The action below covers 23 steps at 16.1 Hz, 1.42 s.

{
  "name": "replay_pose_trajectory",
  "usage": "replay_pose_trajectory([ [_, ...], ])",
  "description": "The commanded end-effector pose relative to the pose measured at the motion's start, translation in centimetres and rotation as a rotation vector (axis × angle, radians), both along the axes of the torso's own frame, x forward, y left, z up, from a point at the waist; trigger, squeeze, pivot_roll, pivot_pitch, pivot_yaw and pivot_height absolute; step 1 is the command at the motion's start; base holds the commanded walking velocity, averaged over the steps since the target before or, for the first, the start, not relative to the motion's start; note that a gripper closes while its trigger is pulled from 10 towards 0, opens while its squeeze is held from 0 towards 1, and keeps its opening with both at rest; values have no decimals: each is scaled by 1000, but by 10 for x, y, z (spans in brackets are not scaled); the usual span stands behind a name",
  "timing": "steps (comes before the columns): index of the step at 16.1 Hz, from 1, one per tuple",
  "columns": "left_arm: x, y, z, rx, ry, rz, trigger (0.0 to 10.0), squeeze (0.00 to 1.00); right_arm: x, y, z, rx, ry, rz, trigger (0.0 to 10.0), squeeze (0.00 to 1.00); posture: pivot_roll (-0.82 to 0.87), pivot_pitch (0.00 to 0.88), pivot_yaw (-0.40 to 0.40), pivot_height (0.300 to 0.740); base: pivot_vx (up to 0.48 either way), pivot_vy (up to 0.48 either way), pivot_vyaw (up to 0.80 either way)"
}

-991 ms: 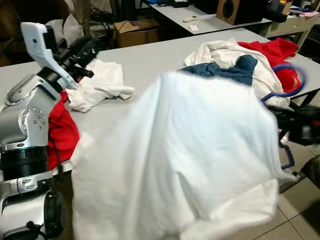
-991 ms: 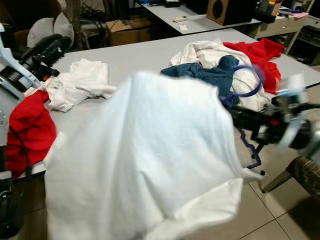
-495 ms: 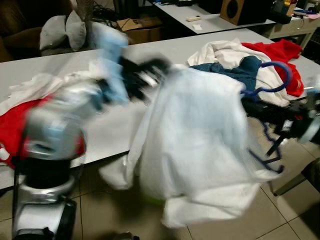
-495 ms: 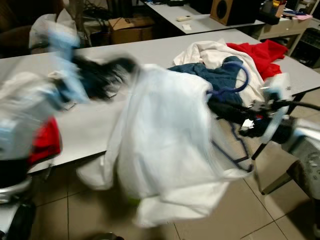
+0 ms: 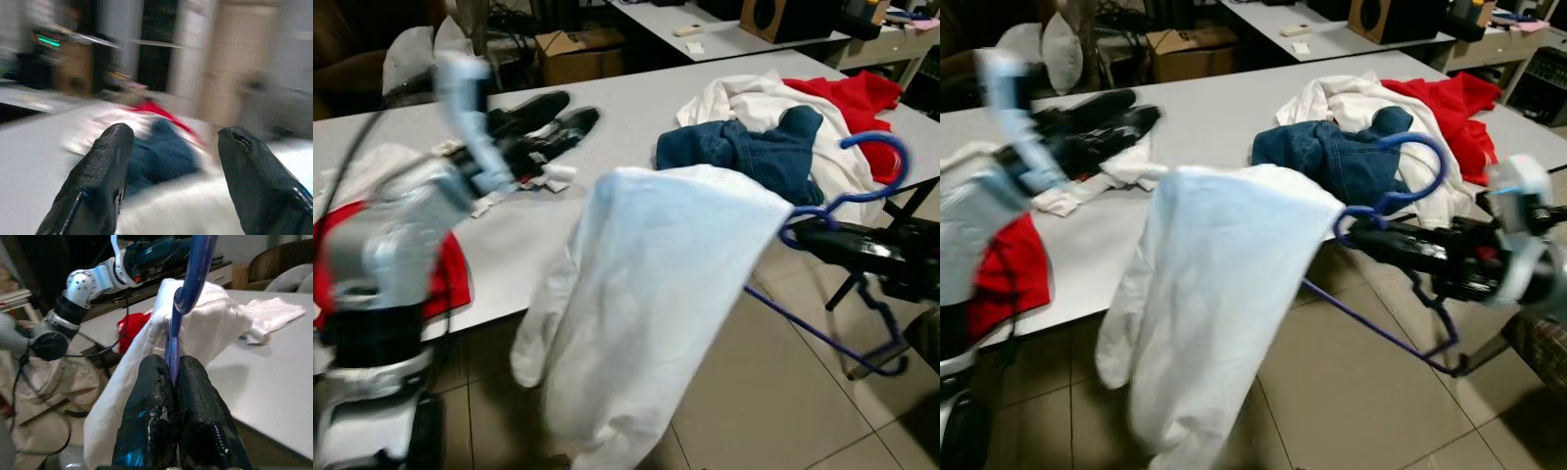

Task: Hang hanger

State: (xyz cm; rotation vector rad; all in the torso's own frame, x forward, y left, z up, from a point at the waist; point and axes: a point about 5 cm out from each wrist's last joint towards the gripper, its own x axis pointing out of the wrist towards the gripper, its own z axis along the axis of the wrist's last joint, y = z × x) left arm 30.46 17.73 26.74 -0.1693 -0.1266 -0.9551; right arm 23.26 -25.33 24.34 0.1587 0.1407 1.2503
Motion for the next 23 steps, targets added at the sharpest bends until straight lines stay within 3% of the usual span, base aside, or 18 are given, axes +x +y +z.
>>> replay_pose_trajectory([
  [1,-11,-6,-3,4,22,-158,10000,0,-2,-7,5,-4,-1,12,0,0,-92,0,17,740,0,0,0],
  [4,-13,-20,-15,163,21,-217,10000,0,2,-10,7,-44,6,24,0,0,-87,0,12,740,0,0,0],
  [6,-9,-26,-13,193,-11,-207,10000,0,6,-9,6,-68,-18,5,0,0,-85,0,10,740,0,0,0],
  [7,-10,-35,-2,177,-64,-234,10000,0,10,-8,5,-96,-40,-26,0,0,-88,0,15,740,0,0,0],
  [8,-14,-40,13,100,-89,-283,10000,0,12,-8,4,-115,-56,-37,0,0,-89,0,20,740,0,0,0],
  [9,-16,-41,15,95,-86,-302,10000,0,12,-7,4,-112,-56,-35,0,0,-89,0,20,740,0,0,0],
  [11,-15,-32,-8,226,-25,-293,10000,0,10,-6,6,-100,-63,-28,0,0,-90,0,27,740,0,0,0],
  [12,-15,-25,-17,248,10,-291,10000,0,9,-8,6,-93,-64,-26,0,0,-88,0,27,740,0,0,0],
  [13,-15,-16,-23,196,61,-282,10000,0,6,-9,9,-61,-61,-5,0,0,-87,0,28,740,0,0,0],
  [14,-6,5,-42,227,109,-178,10000,0,1,-9,14,-26,-50,42,0,0,-87,0,29,740,0,0,0],
  [16,-4,14,-50,213,142,-154,10000,0,-1,-8,14,-30,-39,72,0,0,-86,0,29,740,0,0,0],
  [19,-15,9,-58,198,202,-293,10000,0,-2,-8,12,-37,-29,81,0,0,-89,0,34,740,0,0,0],
  [20,-20,6,-61,189,227,-339,9020,0,-1,-8,12,-35,-29,79,0,0,-90,0,36,740,0,0,0],
  [21,-22,5,-62,191,224,-362,6510,0,-2,-8,12,-31,-29,79,0,0,-90,0,36,740,0,0,0],
  [22,-24,4,-63,166,234,-376,0,0,-2,-8,12,-31,-28,80,0,0,-89,0,36,740,0,0,0],
  [23,-24,4,-64,160,236,-380,0,0,-2,-9,12,-30,-28,80,0,0,-89,0,36,740,0,0,0],
])
